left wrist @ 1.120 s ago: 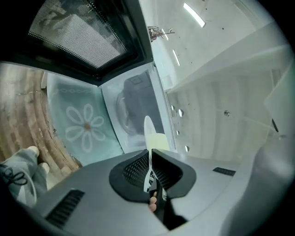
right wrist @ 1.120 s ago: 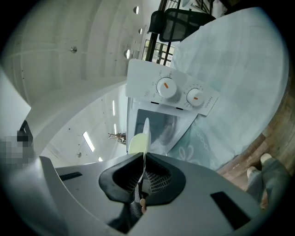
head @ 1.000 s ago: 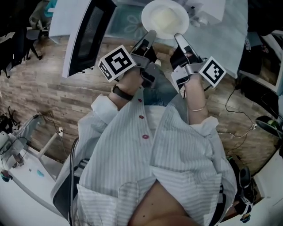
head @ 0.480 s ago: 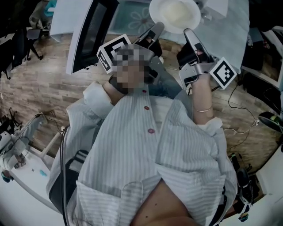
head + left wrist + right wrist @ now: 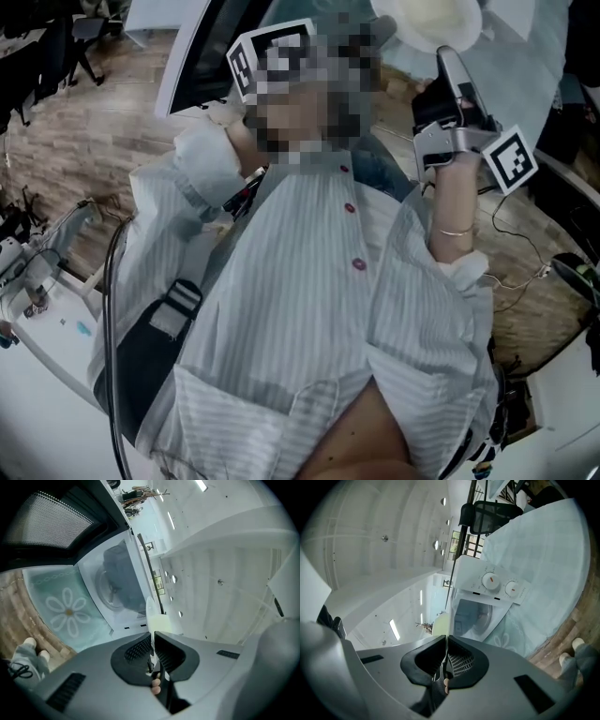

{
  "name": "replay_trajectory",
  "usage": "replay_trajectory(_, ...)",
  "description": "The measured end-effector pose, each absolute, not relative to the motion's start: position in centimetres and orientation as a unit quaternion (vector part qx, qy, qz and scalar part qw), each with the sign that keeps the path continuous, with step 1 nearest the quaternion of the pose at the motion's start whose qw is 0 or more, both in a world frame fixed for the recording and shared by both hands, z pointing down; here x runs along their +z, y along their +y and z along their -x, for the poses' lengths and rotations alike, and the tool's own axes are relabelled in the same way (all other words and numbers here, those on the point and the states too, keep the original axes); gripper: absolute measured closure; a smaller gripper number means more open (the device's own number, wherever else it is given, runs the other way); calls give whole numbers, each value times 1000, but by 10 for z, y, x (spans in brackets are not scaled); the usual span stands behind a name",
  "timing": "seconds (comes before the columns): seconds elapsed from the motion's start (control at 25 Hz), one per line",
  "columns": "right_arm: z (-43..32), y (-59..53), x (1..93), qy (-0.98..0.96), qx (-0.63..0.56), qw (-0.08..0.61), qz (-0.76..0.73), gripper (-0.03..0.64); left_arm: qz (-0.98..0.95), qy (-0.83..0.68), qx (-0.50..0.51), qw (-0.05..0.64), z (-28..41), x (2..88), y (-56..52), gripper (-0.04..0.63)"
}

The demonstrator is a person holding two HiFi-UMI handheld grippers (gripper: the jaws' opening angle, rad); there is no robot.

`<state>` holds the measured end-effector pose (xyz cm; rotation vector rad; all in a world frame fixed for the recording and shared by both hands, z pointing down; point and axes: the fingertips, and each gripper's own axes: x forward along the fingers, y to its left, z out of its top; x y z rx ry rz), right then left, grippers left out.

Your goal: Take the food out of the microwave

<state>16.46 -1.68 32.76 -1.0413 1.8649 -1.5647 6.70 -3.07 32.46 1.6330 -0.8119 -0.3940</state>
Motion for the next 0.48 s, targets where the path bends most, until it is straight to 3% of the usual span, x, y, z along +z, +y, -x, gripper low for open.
replay_trajectory(0.48, -165, -20, 330, 677, -574, 245, 390, 577, -707, -338, -152, 602, -68, 328, -38, 566)
